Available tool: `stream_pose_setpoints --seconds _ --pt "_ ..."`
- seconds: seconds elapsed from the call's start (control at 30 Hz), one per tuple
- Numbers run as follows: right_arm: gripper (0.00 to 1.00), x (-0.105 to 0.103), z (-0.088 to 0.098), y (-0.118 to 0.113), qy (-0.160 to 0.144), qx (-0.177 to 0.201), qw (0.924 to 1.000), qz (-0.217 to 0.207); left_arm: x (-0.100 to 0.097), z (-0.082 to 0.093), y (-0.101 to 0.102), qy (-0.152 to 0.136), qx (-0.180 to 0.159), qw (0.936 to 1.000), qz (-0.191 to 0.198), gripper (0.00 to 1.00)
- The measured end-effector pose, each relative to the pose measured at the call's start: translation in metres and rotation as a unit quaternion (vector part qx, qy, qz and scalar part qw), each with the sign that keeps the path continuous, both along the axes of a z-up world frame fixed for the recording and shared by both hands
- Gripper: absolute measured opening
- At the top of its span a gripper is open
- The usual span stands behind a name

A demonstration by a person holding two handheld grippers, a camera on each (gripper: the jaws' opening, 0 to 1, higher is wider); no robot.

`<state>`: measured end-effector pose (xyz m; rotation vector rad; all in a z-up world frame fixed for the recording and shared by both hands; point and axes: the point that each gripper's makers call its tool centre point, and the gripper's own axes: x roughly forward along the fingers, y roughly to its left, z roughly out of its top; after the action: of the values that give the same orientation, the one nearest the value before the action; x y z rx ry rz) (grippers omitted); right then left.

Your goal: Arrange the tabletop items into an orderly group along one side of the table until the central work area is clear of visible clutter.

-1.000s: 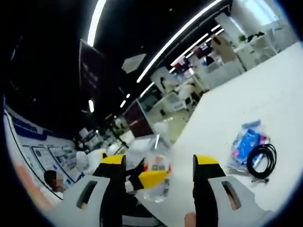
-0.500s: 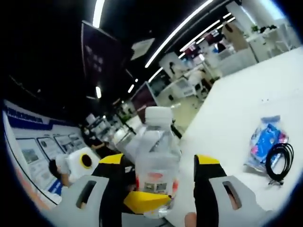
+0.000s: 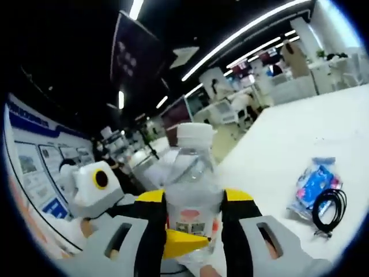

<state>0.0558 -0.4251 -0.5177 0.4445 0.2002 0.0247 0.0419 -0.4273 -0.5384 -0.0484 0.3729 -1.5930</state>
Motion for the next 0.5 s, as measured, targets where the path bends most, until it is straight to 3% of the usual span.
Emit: stream_pose_setpoints --seconds 0.07,0.13,0.23,0.37,0.5 --pt "0.35 -0.003 0.0 -0.007 0.003 -0.028 0.9996 -0.006 0.0 0.002 0.0 0.006 0.001 1.0 -0.005 0.39" --pt "0.35 -0.005 0.003 -0.012 -0.001 -0.048 0.9988 -0.004 0.002 0.003 0.0 0.005 0.0 1.0 -0.007 0.45" --pt "0.35 -0.009 0.005 -0.02 -0.001 -0.053 0.9986 -0.011 0.009 0.006 0.005 0.043 -0.009 0.999 -0.001 0.56" --pt "0.35 -0.014 0.005 -0.028 0.0 -0.07 0.9975 -0.012 0.021 0.012 0.015 0.067 -0.011 0.9976 0.01 0.49" --pt "0.35 -0.017 -0.005 -0.024 0.017 -0.118 0.9929 0.003 0.03 0.046 0.012 0.138 -0.064 0.9881 0.024 0.55"
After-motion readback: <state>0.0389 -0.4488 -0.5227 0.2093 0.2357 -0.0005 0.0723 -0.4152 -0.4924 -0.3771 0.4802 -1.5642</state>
